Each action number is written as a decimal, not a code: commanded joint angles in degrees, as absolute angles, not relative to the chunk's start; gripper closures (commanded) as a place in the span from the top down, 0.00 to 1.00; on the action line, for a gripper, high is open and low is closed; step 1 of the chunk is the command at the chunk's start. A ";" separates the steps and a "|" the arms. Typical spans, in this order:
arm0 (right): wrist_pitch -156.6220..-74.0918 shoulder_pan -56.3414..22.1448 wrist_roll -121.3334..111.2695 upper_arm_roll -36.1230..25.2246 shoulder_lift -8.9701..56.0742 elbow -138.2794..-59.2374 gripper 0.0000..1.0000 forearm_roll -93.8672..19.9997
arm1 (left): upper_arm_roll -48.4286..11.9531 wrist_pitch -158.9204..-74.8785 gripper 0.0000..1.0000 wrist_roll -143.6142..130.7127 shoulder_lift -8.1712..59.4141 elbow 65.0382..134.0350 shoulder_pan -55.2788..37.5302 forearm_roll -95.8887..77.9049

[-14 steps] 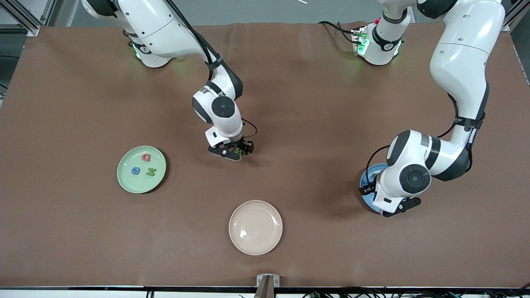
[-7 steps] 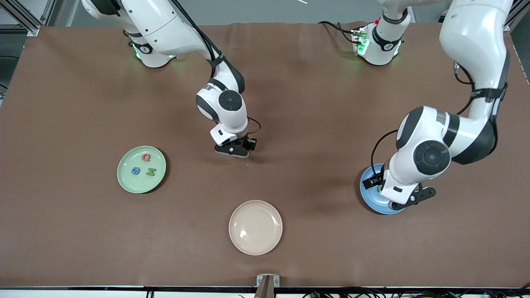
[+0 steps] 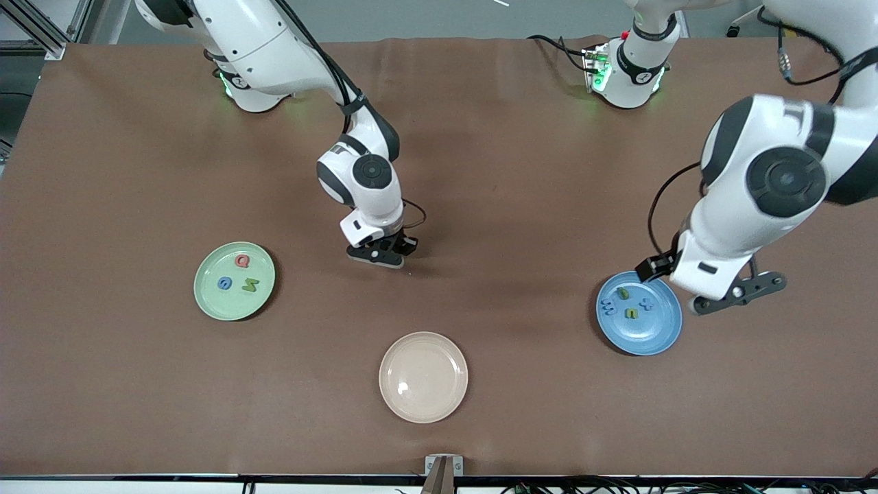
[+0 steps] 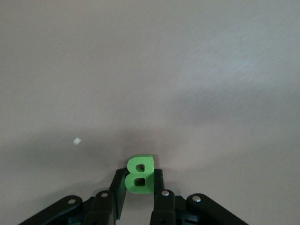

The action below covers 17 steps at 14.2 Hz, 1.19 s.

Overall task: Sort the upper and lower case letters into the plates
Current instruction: 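Place the green B in the green plate while the left arm withdraws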

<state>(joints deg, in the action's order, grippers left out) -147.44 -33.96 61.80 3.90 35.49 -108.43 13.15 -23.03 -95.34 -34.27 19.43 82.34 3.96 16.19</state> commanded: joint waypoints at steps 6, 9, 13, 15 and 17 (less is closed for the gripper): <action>-134.85 -17.70 42.24 6.59 26.39 -111.87 0.00 12.75 | -22.59 -84.21 1.00 -19.87 9.23 80.86 7.29 11.95; -131.59 -10.57 26.85 6.50 22.16 -114.60 0.01 7.75 | -22.67 -82.71 1.00 -17.94 9.84 81.03 9.84 10.56; -130.61 -5.45 20.66 6.59 20.92 -117.77 0.01 6.94 | -22.59 -82.71 1.00 -17.14 9.76 80.95 9.93 9.49; -130.69 -4.05 20.57 6.50 21.18 -118.47 0.01 6.94 | -22.85 -82.71 1.00 -17.05 9.76 80.95 9.84 9.49; -130.69 -3.17 20.57 6.50 21.71 -118.56 0.02 6.94 | -22.85 -82.71 1.00 -16.79 9.67 80.95 10.02 9.49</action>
<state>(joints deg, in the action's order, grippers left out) -129.95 -5.16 21.15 5.08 22.72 -116.81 7.70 -22.76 -83.44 -18.02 10.03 81.33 9.76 10.26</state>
